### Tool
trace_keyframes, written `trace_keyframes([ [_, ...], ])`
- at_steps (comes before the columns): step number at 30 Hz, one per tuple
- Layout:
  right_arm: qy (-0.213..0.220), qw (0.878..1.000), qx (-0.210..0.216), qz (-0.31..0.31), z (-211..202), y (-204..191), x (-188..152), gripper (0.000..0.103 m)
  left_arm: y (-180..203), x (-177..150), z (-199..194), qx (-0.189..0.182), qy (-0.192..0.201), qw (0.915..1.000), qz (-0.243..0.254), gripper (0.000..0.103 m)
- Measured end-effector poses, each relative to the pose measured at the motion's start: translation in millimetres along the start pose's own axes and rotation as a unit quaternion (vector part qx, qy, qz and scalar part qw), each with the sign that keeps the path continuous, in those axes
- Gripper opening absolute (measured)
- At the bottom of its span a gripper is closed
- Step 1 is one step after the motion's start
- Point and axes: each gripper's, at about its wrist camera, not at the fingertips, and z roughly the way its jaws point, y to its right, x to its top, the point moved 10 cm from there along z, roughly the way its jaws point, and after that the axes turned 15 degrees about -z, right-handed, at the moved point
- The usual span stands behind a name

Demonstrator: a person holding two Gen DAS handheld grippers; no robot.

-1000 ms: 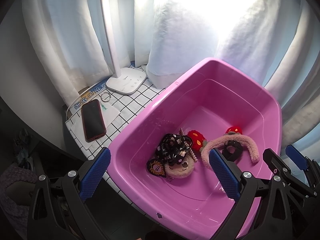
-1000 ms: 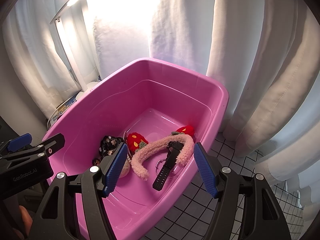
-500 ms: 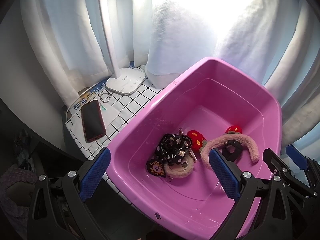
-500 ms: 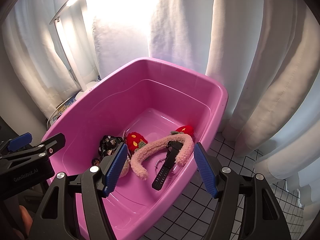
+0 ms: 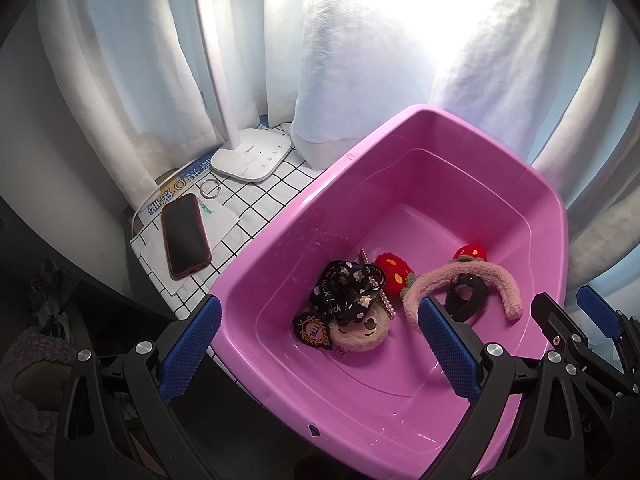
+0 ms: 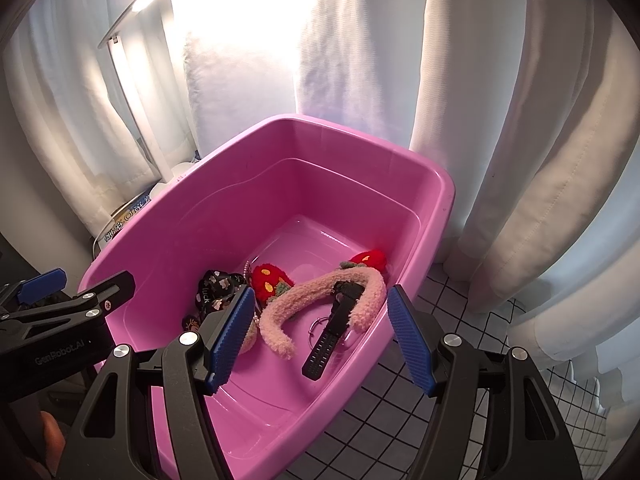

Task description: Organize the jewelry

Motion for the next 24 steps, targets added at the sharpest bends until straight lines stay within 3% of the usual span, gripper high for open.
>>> trace_keyframes([
  [24, -0.001, 1.0, -0.004, 0.004, 1.9, -2.5, 3.7, 0.066, -4.4, 9.6, -1.2, 0.022, 0.018, 0.9996, -0.003, 0.097],
])
